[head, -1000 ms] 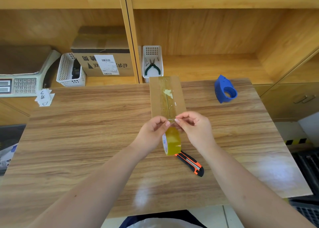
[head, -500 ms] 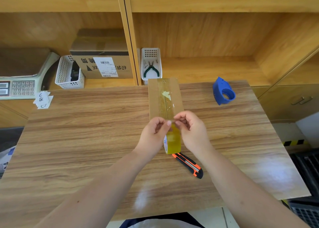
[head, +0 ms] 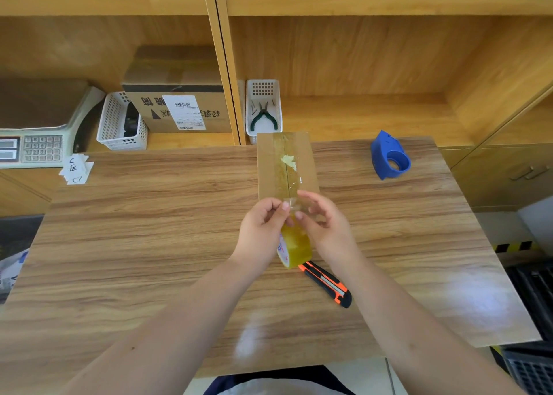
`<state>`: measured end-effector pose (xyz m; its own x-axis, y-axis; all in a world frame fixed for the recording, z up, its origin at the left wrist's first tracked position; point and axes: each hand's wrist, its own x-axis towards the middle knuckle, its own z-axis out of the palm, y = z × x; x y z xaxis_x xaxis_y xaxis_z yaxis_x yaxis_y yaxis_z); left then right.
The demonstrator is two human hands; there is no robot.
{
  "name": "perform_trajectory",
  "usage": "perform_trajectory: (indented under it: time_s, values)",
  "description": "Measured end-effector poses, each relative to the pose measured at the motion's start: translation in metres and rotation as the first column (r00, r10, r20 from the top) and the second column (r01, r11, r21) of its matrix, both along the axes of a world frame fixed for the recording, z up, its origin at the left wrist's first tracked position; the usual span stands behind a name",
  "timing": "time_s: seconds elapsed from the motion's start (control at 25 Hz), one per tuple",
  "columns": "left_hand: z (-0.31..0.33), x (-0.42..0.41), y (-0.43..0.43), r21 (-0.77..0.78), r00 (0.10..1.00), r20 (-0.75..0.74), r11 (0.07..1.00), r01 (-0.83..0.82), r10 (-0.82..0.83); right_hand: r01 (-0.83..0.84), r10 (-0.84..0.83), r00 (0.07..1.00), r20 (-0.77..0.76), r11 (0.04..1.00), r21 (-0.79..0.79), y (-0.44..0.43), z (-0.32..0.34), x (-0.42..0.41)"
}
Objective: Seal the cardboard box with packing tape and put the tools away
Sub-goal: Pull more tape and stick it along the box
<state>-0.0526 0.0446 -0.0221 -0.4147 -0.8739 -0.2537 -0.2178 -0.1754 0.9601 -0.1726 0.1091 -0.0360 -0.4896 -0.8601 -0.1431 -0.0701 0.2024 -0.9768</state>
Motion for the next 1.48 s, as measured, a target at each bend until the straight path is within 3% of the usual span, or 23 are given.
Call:
perform_trajectory:
  time_s: [0.16, 0.28, 0.72, 1.12, 1.48]
  values:
    - [0.006, 0.0, -0.001, 0.013, 1.0, -0.02, 1.0, -0.019, 0.019, -0.025, 0.058, 0.958, 0.28, 0.992, -0.121, 0.008, -0.001, -0.01]
    - [0.008, 0.0, -0.001, 0.004, 0.999, -0.024, 1.0, -0.021, 0.021, -0.068, 0.121, 0.939, 0.323, 0.983, -0.17, 0.012, 0.004, -0.011]
    - [0.015, 0.004, 0.005, -0.027, 0.998, -0.034, 0.998, 0.06, -0.061, -0.032, 0.076, 0.967, 0.244, 0.983, -0.181, 0.011, 0.009, -0.02]
    - [0.02, 0.006, 0.011, 0.008, 0.999, 0.011, 0.999, 0.049, -0.049, -0.052, 0.042, 0.995, -0.086, 0.993, -0.108, 0.009, 0.012, -0.026]
    - [0.014, 0.012, 0.01, 0.073, 0.999, -0.018, 0.996, 0.051, -0.05, -0.057, 0.034, 0.986, -0.161, 0.988, -0.14, 0.011, 0.008, -0.023]
